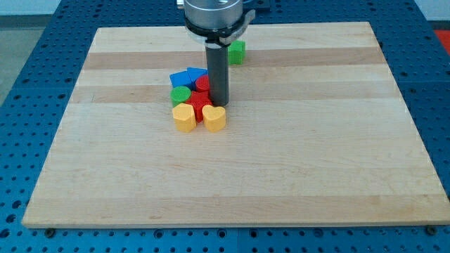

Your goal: Go to the left side of the board

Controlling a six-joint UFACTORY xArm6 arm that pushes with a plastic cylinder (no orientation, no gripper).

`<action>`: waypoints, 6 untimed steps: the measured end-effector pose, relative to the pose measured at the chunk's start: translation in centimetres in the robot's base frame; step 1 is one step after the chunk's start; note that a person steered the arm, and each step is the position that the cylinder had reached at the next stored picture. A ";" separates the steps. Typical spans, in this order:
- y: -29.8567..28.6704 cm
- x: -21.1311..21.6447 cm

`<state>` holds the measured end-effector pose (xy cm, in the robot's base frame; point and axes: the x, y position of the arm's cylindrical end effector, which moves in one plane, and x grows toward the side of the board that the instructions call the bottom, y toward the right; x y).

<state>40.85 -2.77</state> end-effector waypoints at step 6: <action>-9.4 13.3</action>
